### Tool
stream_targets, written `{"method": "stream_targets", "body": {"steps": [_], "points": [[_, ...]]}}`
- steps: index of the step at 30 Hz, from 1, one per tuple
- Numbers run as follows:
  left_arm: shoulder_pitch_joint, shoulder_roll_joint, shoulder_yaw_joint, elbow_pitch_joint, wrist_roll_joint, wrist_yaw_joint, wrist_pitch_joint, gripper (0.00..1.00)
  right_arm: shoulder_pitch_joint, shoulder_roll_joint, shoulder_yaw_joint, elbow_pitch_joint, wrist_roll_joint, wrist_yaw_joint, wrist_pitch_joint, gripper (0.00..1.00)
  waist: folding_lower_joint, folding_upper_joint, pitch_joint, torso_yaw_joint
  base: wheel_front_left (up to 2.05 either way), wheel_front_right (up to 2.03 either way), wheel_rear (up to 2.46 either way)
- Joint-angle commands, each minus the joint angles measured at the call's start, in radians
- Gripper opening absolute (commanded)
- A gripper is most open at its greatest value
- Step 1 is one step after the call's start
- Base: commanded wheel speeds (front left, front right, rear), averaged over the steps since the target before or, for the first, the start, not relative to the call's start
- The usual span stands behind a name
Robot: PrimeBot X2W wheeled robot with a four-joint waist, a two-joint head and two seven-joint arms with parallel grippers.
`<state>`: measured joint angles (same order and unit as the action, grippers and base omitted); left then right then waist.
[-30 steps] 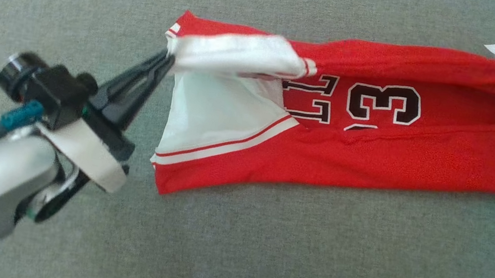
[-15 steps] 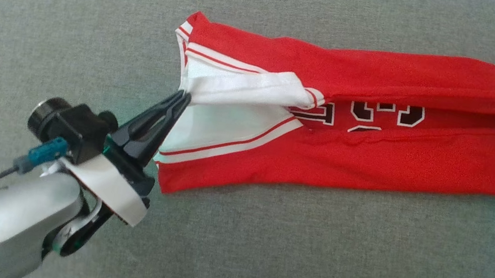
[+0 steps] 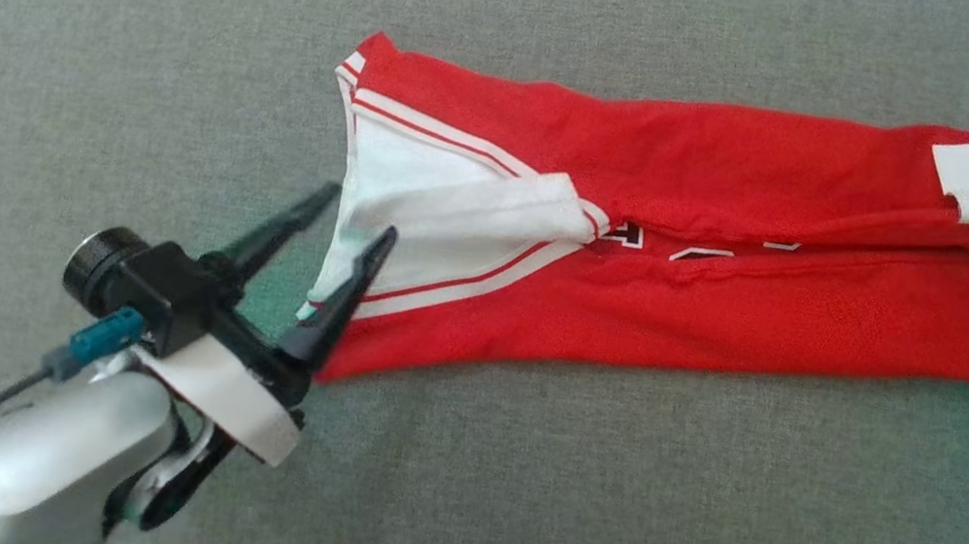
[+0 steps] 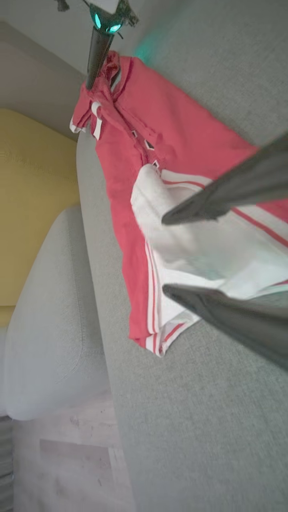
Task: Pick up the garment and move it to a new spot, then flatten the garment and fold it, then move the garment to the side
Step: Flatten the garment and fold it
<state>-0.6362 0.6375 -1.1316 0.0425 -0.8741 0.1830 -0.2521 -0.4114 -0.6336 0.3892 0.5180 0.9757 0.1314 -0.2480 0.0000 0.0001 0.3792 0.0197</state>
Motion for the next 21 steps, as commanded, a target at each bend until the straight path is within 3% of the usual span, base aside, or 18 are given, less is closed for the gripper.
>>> {"method": "stream_targets", "body": {"steps": [1, 6, 7, 8, 9, 12, 17, 21], "points": [[0.004, 0.011, 0.07, -0.016, 0.022, 0.022, -0.01, 1.0, 0.059, -0.021, -0.031, -0.036, -0.002, -0.001, -0.014, 1.0, 0.0, -0.0001, -0.01, 0.003, 0.0, 0.0, 0.0], [0.096, -0.076, 0.209, -0.029, 0.137, 0.127, -0.01, 1.0, 0.185, 0.04, -0.169, -0.111, -0.031, -0.001, -0.014, 1.0, 0.0, -0.0001, -0.035, 0.011, 0.0, 0.0, 0.0], [0.096, -0.076, 0.209, -0.029, 0.137, 0.127, -0.01, 1.0, 0.185, 0.04, -0.169, -0.111, -0.031, -0.001, -0.014, 1.0, 0.0, -0.0001, -0.035, 0.011, 0.0, 0.0, 0.0], [0.151, -0.12, 0.281, -0.043, 0.205, 0.165, -0.01, 1.0, 0.232, 0.072, -0.212, -0.142, -0.055, -0.001, -0.014, 1.0, 0.0, -0.0001, -0.047, 0.014, 0.0, 0.0, 0.0], [0.151, -0.12, 0.281, -0.043, 0.205, 0.165, -0.01, 1.0, 0.232, 0.072, -0.212, -0.142, -0.055, -0.001, -0.014, 1.0, 0.0, -0.0001, -0.047, 0.014, 0.0, 0.0, 0.0], [0.236, -0.191, 0.377, -0.071, 0.323, 0.211, -0.01, 1.0, 0.277, 0.11, -0.254, -0.167, -0.082, -0.001, -0.014, 1.0, 0.0, -0.0001, -0.062, 0.025, 0.0, 0.0, 0.0], [0.356, -0.3, 0.493, -0.121, 0.505, 0.244, -0.01, 1.0, 0.248, 0.126, -0.313, -0.117, -0.132, -0.001, -0.004, 1.0, 0.0, -0.0001, -0.083, 0.059, 0.0, 0.0, 0.0], [0.425, -0.373, 0.539, -0.15, 0.6, 0.221, -0.01, 1.0, 0.156, 0.12, -0.348, -0.059, -0.198, -0.001, 0.054, 1.0, 0.0, -0.0001, -0.092, 0.091, 0.0, 0.0, 0.0]]}}
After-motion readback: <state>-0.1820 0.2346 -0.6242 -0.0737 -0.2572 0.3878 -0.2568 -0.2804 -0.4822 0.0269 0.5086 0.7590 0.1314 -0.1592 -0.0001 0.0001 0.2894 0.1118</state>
